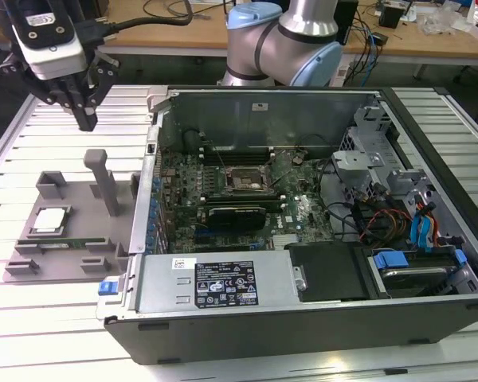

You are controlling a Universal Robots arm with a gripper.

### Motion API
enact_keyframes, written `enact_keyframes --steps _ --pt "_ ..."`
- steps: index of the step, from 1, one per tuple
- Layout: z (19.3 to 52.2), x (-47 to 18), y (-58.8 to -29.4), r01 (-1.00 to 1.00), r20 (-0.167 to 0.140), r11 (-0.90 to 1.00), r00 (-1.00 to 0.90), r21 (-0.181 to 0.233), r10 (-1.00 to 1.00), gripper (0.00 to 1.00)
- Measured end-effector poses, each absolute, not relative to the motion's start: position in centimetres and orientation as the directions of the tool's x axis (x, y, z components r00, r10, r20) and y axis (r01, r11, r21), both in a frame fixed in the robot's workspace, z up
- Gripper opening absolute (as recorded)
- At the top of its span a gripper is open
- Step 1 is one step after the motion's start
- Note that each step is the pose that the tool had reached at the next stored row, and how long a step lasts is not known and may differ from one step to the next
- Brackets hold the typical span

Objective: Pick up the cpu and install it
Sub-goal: 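Reach for the cpu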

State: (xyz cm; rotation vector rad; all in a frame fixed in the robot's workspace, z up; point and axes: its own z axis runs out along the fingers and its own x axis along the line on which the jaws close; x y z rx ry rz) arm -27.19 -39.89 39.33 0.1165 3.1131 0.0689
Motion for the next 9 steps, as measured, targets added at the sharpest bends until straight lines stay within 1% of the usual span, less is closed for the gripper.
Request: enact_keyframes --steps 9 --pt "39.3 -29.4 -39.9 0.074 -0.024 0.996 -0.997 0.045 0.075 0.11"
